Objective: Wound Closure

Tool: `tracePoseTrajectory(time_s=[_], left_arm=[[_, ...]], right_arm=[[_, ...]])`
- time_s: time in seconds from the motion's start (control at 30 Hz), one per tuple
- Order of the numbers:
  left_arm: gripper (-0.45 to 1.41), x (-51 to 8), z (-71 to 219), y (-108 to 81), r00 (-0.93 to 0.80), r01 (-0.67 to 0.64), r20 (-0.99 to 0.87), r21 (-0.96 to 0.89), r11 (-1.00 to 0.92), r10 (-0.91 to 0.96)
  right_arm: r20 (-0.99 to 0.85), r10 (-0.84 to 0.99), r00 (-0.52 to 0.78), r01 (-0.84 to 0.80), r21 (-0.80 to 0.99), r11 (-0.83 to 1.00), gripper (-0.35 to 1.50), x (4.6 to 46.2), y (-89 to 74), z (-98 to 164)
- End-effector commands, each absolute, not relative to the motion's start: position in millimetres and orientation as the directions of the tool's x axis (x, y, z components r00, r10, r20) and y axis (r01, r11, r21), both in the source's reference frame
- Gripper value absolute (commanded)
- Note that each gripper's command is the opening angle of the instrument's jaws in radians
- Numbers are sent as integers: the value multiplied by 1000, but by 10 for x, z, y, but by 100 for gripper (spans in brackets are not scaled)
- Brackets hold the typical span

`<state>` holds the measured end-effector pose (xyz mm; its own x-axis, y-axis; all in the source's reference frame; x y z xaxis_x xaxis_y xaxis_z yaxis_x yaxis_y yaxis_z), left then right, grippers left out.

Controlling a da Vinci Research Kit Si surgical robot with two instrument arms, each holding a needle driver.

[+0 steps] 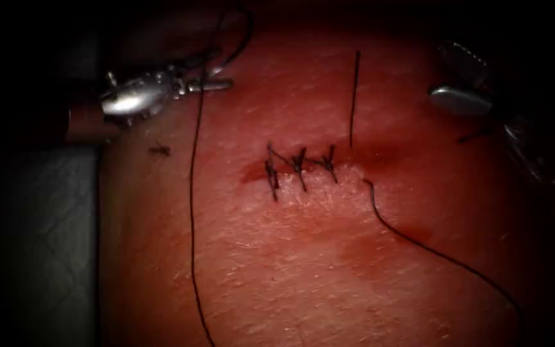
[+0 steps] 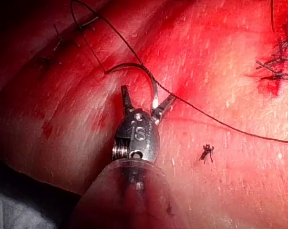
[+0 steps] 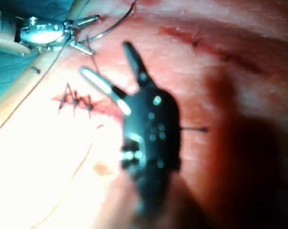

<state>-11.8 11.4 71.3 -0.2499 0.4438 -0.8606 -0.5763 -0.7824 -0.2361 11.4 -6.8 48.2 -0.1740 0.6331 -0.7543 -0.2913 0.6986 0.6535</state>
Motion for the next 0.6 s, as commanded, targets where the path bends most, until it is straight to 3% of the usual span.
tracePoseTrajectory(time_s=[0.03, 0.07, 0.2, 0.33, 0.5, 0.6], left_arm=[[84, -124, 720, 114, -255, -579, -859, -232, -781, 444], [101, -123, 717, 115, -256, -584, -857, -232, -778, 447], [121, -121, 697, 121, -258, -597, -845, -243, -765, 469], [123, -117, 665, 123, -274, -593, -848, -224, -773, 455], [123, -93, 625, 126, -330, -583, -853, -154, -798, 406], [116, -72, 606, 123, -340, -580, -851, -146, -802, 401]], right_arm=[[-753, 634, -175, -291, 655, 697, 124, 120, -77, 487], [-757, 630, -174, -292, 651, 701, 124, 120, -77, 487], [-765, 621, -170, -295, 641, 709, 124, 120, -79, 488], [-786, 597, -162, -300, 615, 729, 121, 120, -82, 489], [-862, 499, -94, -326, 500, 803, 103, 120, -85, 490], [-902, 430, -26, -321, 415, 851, 79, 119, -87, 488]])
